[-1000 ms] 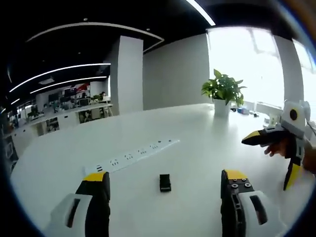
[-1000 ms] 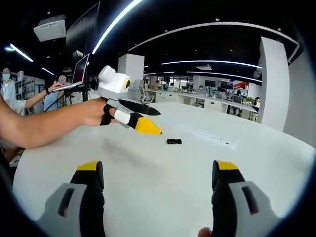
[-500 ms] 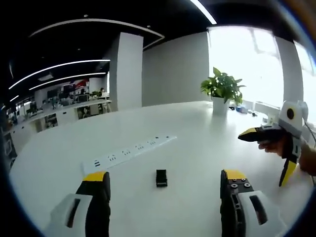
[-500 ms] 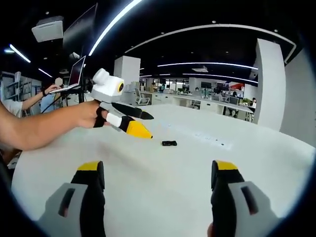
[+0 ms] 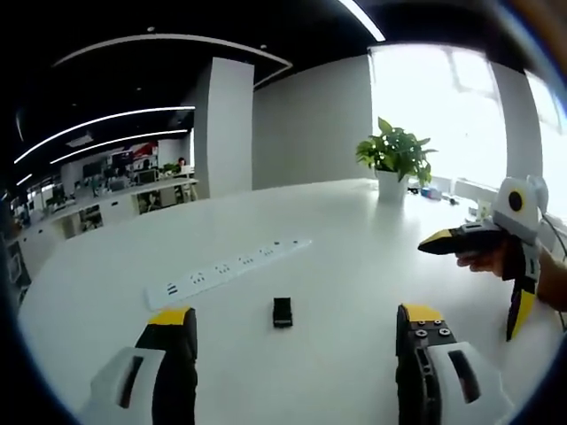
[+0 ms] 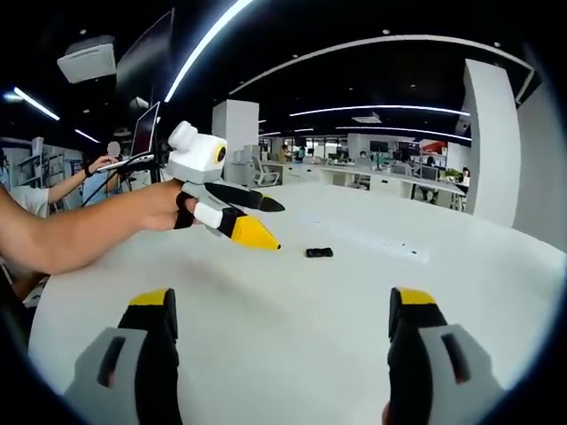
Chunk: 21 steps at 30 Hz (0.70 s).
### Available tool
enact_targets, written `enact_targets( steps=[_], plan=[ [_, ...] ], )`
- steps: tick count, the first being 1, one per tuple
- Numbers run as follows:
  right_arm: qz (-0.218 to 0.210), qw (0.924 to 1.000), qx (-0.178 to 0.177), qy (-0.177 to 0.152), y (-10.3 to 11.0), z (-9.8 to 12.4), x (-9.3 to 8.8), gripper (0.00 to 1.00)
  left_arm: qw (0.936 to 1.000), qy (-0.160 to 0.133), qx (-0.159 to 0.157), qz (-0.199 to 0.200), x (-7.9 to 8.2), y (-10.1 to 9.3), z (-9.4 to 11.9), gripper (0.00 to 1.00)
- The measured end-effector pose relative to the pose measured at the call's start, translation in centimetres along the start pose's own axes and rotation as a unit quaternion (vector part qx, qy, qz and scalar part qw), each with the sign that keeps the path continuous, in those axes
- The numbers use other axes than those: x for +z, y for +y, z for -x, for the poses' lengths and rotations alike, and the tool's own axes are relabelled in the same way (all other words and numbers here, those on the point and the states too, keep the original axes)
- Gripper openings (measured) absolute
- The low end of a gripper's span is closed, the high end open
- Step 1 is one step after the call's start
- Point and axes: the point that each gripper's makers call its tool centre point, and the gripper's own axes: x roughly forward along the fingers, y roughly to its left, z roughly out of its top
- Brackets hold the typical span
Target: Snap the two parts of the plastic buckle together until the buckle closes and remains connected.
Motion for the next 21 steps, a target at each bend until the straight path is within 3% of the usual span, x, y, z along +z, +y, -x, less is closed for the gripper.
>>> enact_targets(
  steps=[5,12,14,21],
  plan=[
    [-0.001,1.0,0.004,0.004,-0.1,-0.2,-0.1,1.0,1.0,0.004,0.0,-0.005,-0.4,-0.2,0.2,0.91],
    [-0.005,1.0,0.002,0.001,-0.3,-0.3,0.0,1.0,0.9999,-0.004,0.003,-0.014,-0.6,-0.8,1.3,0.96],
    [-0.007,1.0,0.001,0.0,-0.4,-0.3,0.0,1.0,0.9999,0.005,0.001,-0.014,-0.9,-0.8,1.5,0.97],
    [-0.008,1.0,-0.003,0.001,-0.6,-0.3,-0.1,1.0,0.9999,-0.008,0.0,-0.009,-0.6,-1.0,2.5,0.97]
  ],
)
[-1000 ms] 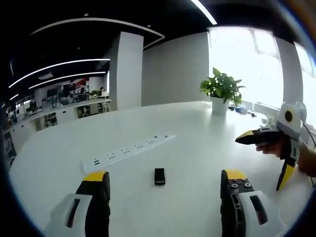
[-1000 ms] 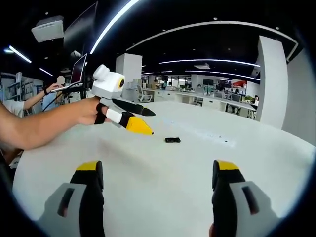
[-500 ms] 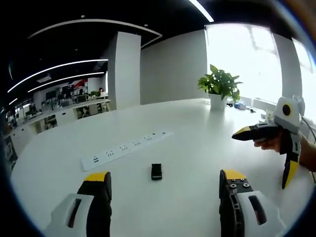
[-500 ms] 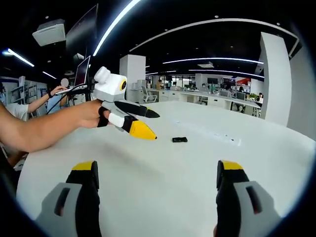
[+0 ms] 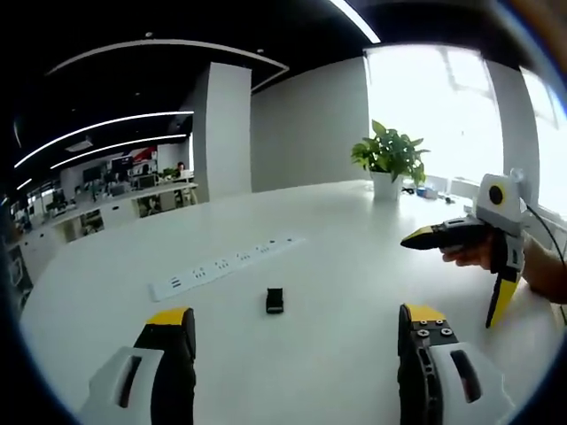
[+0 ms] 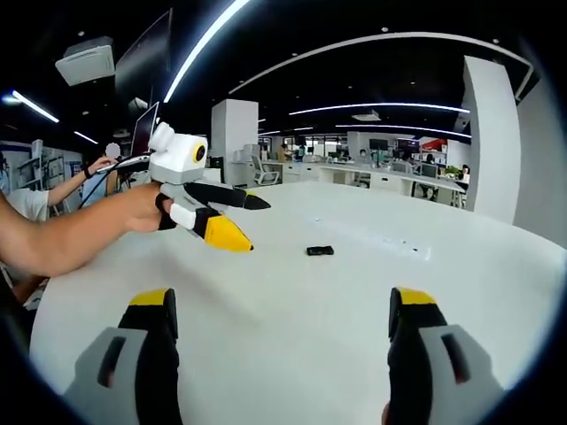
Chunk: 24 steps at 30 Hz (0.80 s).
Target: Snap the two parts of the plastic buckle together until the buckle closes and remains connected.
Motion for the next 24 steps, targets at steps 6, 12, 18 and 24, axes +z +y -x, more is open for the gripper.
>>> enact_targets(
  steps=[6,12,18,24],
  plan=[
    [-0.004,1.0,-0.003,-0.001,0.0,0.0,0.0,1.0,1.0,-0.001,-0.003,0.0,-0.4,-0.4,0.9,0.96],
    [0.002,0.9999,-0.014,0.009,0.1,-0.2,-0.6,1.0,1.0,0.004,-0.001,0.003,-1.6,-0.6,2.3,0.96],
    [0.002,0.9997,-0.024,0.009,0.2,-0.1,-0.5,1.0,0.9998,-0.001,0.01,0.017,-2.0,-0.4,3.1,0.97],
    [-0.003,0.9994,-0.034,0.004,0.3,0.1,-0.1,1.0,0.9999,0.004,0.0,0.012,-2.6,-1.2,3.6,0.99]
  ],
)
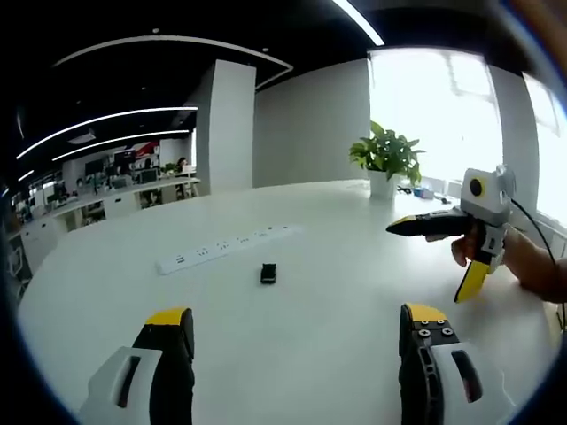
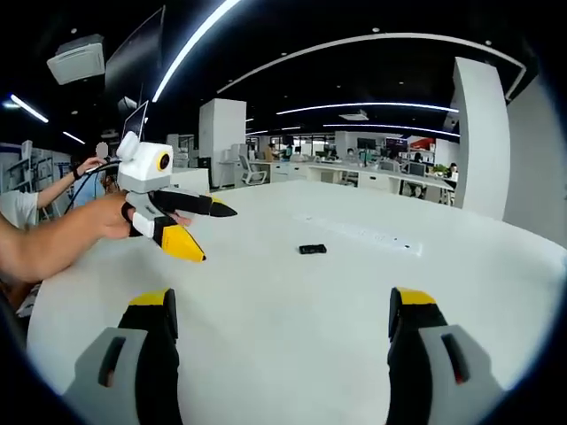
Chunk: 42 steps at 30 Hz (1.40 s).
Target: Snap the two parts of the plastic buckle together until the buckle closes and remains connected.
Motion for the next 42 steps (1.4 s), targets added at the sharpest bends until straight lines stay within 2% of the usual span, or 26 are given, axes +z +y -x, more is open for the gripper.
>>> enact_targets(
  steps=[12,18,25,28,31,38,42],
  plan=[
    [0.006,0.9998,-0.014,0.01,0.0,0.0,-0.8,1.0,0.9998,-0.01,-0.016,0.011,-0.3,-0.5,1.9,0.99],
    [0.006,0.9997,-0.021,0.008,0.2,0.6,-0.9,1.0,0.9986,-0.04,-0.03,0.018,1.0,-1.3,2.2,0.99],
    [0.007,0.9996,-0.028,-0.001,0.3,1.0,-0.6,1.0,0.9994,-0.02,-0.026,-0.007,-0.6,-1.8,2.8,0.99],
    [0.012,0.9994,-0.031,-0.009,0.3,0.8,-0.3,1.0,0.999,-0.032,-0.031,0.007,-0.2,-2.0,3.3,0.98],
    [0.024,0.9989,-0.04,-0.003,-0.1,0.7,-0.7,1.0,0.9974,-0.059,-0.037,0.018,0.6,-2.1,4.0,0.99],
    [0.022,0.9986,-0.045,0.019,0.1,0.9,-1.5,0.98,0.9979,-0.049,-0.034,0.026,-0.4,-1.8,4.2,0.99],
    [0.015,0.9989,-0.043,0.015,0.6,1.3,-1.4,0.98,0.9984,-0.042,-0.032,0.02,-0.9,-2.0,4.5,0.99]
  ],
)
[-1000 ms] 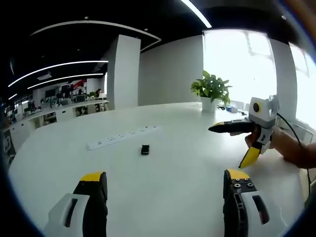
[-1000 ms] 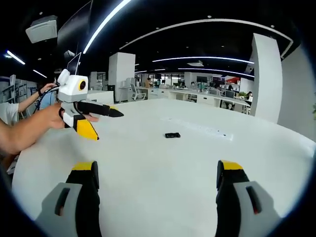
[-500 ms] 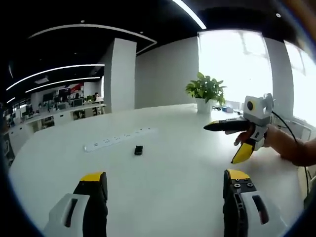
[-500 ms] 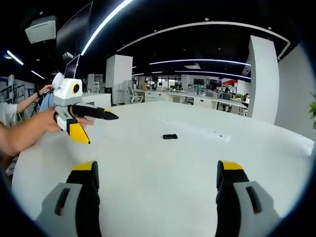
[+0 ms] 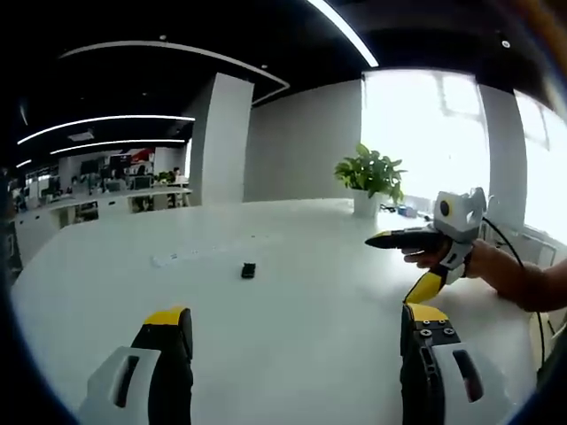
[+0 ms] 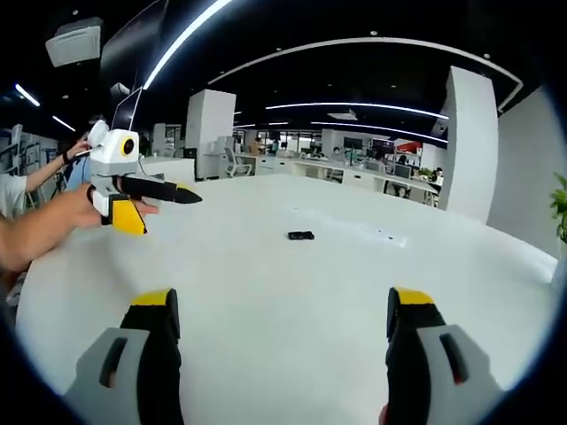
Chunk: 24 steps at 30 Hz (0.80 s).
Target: Snap the two parts of the plastic buckle together until the buckle closes and remains connected.
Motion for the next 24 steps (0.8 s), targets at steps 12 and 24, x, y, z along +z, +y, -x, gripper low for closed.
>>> enact_targets(
  steps=[12,24],
  plan=[
    [-0.004,0.9999,0.0,-0.009,1.2,1.2,0.2,0.99,0.9999,0.008,-0.009,0.001,-0.6,-0.8,0.3,0.97],
    [-0.009,0.9998,0.003,-0.016,1.5,1.9,0.2,1.0,0.9998,0.016,-0.007,-0.007,-1.5,-1.1,1.0,0.97]
  ],
)
